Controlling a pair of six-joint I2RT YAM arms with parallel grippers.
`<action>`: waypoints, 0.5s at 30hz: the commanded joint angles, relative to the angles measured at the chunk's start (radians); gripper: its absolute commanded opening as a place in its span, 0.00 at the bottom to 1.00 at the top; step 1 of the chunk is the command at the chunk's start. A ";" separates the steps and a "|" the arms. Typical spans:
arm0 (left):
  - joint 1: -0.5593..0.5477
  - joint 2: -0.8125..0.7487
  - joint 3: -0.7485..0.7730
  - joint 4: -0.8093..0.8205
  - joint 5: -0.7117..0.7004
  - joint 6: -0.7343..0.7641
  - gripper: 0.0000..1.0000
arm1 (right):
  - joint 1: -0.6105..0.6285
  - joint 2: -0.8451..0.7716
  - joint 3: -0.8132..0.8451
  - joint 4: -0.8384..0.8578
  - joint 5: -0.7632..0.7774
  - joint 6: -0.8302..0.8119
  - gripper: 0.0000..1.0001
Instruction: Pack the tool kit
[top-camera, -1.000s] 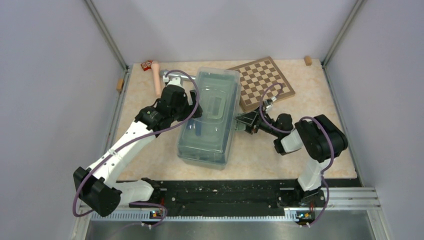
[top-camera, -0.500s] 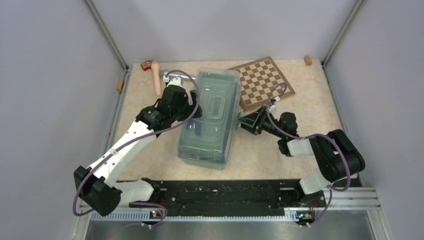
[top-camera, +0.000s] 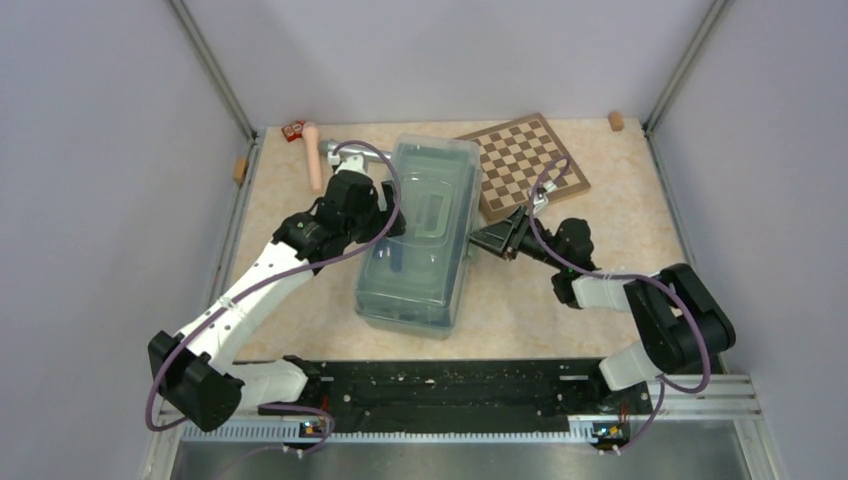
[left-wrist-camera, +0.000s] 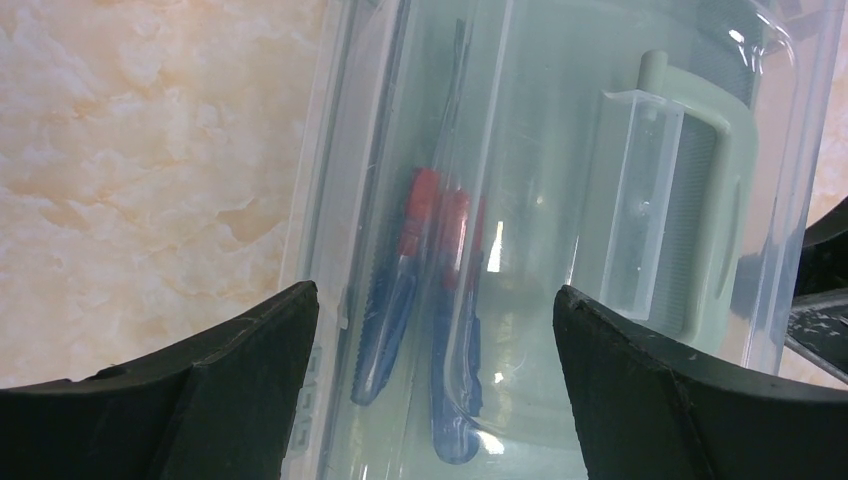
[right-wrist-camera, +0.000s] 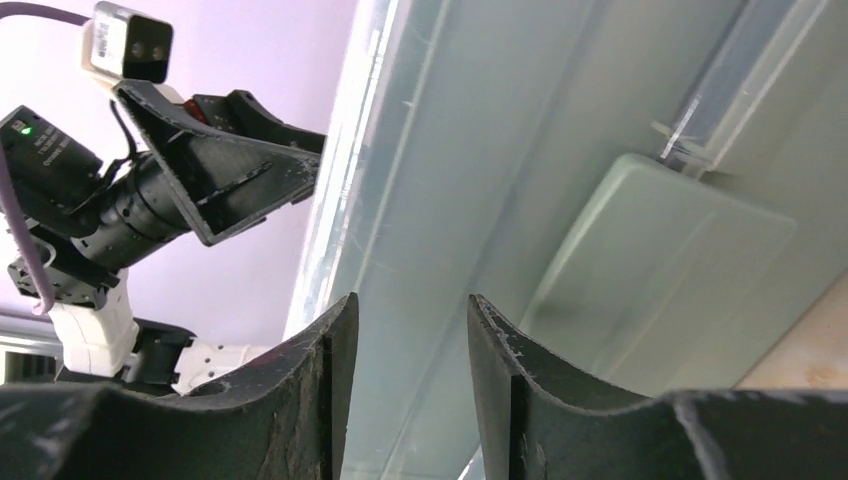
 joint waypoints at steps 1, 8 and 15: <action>-0.008 -0.005 0.005 0.032 -0.020 -0.011 0.91 | 0.011 0.044 0.016 0.057 0.017 -0.015 0.43; -0.008 -0.037 0.010 0.028 -0.034 -0.009 0.91 | 0.011 -0.003 0.029 -0.011 -0.002 -0.062 0.42; -0.008 -0.047 0.022 0.021 -0.049 0.000 0.91 | 0.007 -0.209 0.141 -0.463 0.086 -0.308 0.44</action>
